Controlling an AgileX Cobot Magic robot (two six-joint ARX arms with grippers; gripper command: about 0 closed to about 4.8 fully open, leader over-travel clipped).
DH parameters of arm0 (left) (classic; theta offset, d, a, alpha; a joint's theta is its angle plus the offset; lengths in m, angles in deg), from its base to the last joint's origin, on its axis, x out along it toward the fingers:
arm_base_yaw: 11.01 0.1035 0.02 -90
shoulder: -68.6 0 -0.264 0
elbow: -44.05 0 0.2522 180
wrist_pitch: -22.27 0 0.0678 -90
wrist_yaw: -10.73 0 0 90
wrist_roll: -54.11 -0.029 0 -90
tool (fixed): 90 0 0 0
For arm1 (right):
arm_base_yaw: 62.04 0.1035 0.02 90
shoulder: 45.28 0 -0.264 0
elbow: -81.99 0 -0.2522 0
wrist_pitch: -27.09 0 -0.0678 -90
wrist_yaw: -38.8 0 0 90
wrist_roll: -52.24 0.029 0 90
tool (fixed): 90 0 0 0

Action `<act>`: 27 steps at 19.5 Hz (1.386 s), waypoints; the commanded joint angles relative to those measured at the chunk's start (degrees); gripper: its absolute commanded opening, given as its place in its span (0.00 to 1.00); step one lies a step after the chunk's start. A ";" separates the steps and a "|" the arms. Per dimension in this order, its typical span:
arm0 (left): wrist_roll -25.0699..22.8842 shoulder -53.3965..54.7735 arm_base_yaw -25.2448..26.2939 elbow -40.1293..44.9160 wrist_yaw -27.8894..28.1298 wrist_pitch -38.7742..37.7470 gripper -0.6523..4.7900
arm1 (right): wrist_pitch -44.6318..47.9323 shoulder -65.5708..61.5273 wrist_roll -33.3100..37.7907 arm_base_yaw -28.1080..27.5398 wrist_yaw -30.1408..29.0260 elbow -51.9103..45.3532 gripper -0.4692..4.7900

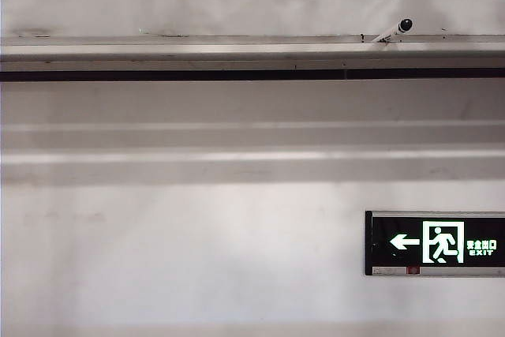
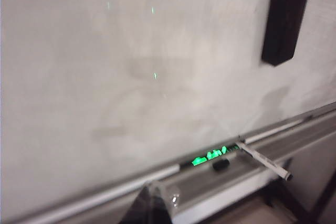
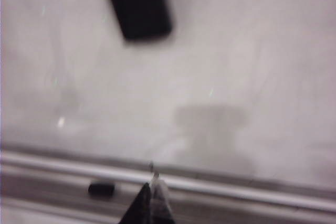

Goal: Take a marker from the whiteboard tray, write "Hi!" on the whiteboard, and then put the marker back vertically into the whiteboard tray.

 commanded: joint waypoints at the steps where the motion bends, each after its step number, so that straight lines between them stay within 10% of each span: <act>1: -3.91 -0.13 -0.11 -1.77 -0.22 -3.45 0.11 | 1.31 -2.69 0.26 0.63 -0.83 0.37 0.08; 6: -6.01 1.29 -0.11 -1.75 -5.68 -16.41 0.11 | 1.66 -4.24 0.26 1.01 -1.29 0.35 0.08; 17: -6.40 1.29 -0.11 -1.75 -10.82 -7.48 0.11 | -15.45 -8.17 0.66 1.03 -4.13 0.28 0.08; 18: -6.43 1.29 -0.11 -1.75 -10.80 -7.43 0.11 | -14.71 -8.85 0.70 1.03 -4.04 0.31 0.14; 20: -6.40 1.27 -0.11 -1.75 -10.82 -7.45 0.11 | -14.32 -8.94 2.01 1.03 -2.95 0.31 0.81; 21: -6.40 1.29 -0.11 -1.75 -10.82 -7.45 0.11 | -14.29 -8.90 2.03 1.03 -2.95 0.33 0.99; 27: -5.35 1.29 -0.11 -1.75 -10.99 -7.56 0.11 | 6.03 -4.72 1.99 1.03 -4.48 -12.13 0.99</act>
